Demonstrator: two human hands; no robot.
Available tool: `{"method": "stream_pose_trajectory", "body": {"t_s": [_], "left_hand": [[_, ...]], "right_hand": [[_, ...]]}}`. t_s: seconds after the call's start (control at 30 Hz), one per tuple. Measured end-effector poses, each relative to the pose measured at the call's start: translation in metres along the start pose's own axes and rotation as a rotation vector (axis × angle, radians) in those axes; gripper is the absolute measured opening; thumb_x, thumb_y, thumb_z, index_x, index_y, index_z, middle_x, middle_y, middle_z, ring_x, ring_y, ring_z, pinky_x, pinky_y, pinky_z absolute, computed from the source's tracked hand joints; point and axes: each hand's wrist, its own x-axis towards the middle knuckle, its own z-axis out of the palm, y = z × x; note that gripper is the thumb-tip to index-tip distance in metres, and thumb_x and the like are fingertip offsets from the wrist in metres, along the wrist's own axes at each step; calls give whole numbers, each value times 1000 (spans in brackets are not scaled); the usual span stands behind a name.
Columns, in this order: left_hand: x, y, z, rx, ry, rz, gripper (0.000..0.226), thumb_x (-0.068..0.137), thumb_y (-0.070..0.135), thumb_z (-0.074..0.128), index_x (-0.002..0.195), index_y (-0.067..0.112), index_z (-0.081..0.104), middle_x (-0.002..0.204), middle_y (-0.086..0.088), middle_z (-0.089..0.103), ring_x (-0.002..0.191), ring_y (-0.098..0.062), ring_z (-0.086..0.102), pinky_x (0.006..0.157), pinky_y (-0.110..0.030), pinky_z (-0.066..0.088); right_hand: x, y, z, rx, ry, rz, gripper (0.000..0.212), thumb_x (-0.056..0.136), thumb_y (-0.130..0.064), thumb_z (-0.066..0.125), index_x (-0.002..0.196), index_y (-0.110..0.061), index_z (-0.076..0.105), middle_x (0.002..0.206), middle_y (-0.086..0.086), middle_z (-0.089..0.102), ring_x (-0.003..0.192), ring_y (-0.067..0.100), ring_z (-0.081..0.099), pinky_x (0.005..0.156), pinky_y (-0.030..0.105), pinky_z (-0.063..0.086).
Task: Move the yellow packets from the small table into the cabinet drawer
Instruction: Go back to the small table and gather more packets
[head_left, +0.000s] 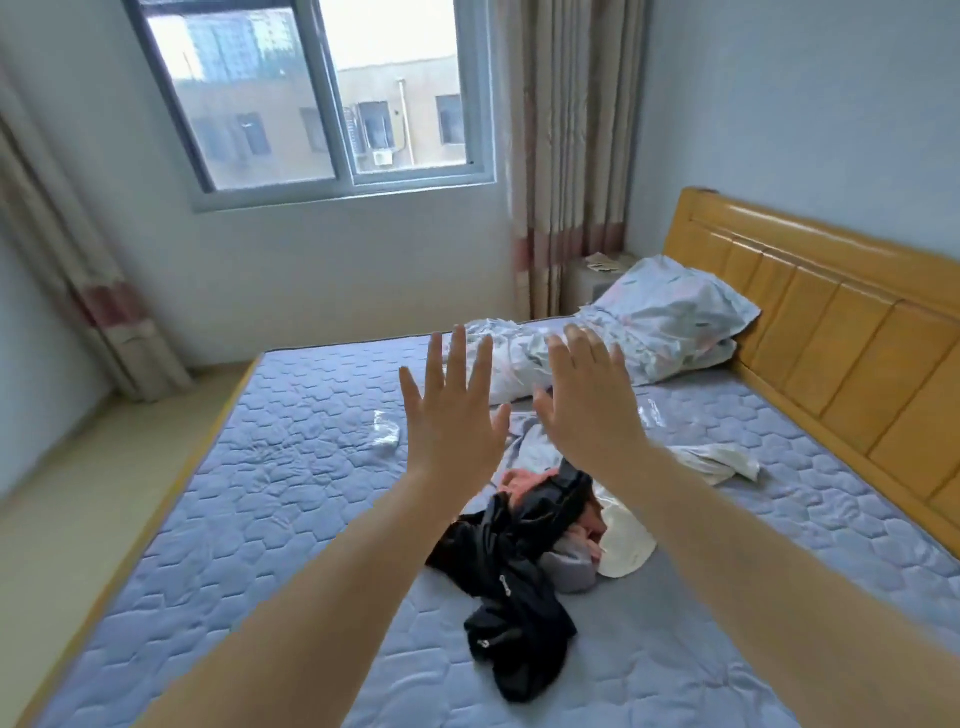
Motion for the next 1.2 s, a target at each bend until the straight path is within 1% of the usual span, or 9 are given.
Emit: {"method": "stream_pose_trajectory", "body": {"t_s": [0.1,0.2,0.37,0.53,0.67,0.8,0.87,1.03,1.2], "left_hand": [[9,-67,-7,16,44,-62,71,99,48,32,153,23,-7,161,-6,-11,147,-29,-10,114,-57,2],[18,-118,-10,46,131,-109,71,92,46,44,152,19,18,158,-12,19,145,-35,19,108,-63,22],[23,-175,-16,106,125,-229,65,89,46,29,147,17,25,154,-12,31,141,-36,30,102,-65,31],[11,-237,-29,204,175,-282,72,84,42,62,144,15,35,150,-13,37,137,-37,37,99,-65,34],[-21,-297,-50,226,185,-327,70,86,42,54,145,16,27,151,-13,36,138,-37,34,98,-66,34],[-77,-385,-82,279,150,-369,71,93,46,38,152,19,11,159,-10,15,146,-34,14,108,-65,19],[-110,-431,-101,310,143,-374,74,94,46,41,154,20,4,161,-8,6,148,-32,4,110,-64,12],[-185,-541,-150,354,134,-405,74,92,43,46,153,19,12,160,-10,12,147,-33,8,109,-64,16],[-228,-642,-175,355,110,-465,72,97,45,35,153,22,-3,161,-5,-7,147,-29,-9,113,-61,6]], "right_hand": [[34,-56,8,20,33,-69,56,81,-34,60,126,-5,42,132,22,51,121,40,50,100,59,39],[63,-99,17,52,63,-163,59,81,-33,64,127,-6,41,133,21,51,122,39,50,99,58,41],[100,-153,32,105,69,-271,57,80,-31,67,128,-4,51,135,20,50,125,38,48,100,57,40],[118,-216,40,165,45,-318,60,79,-32,70,128,-3,52,136,21,50,126,38,48,98,58,41],[116,-287,37,177,43,-386,62,84,-34,65,135,-4,47,143,20,43,132,36,42,102,57,38],[102,-389,30,255,34,-453,62,95,-36,47,148,-9,28,157,13,19,145,29,18,114,52,17],[92,-446,23,293,49,-459,62,95,-35,48,148,-10,28,157,13,19,145,29,19,114,52,17],[69,-588,8,348,4,-498,63,94,-35,46,148,-10,25,158,12,16,145,29,15,115,51,13],[62,-698,8,350,-26,-543,63,94,-36,46,148,-9,27,157,13,17,145,30,16,115,51,14]]}}
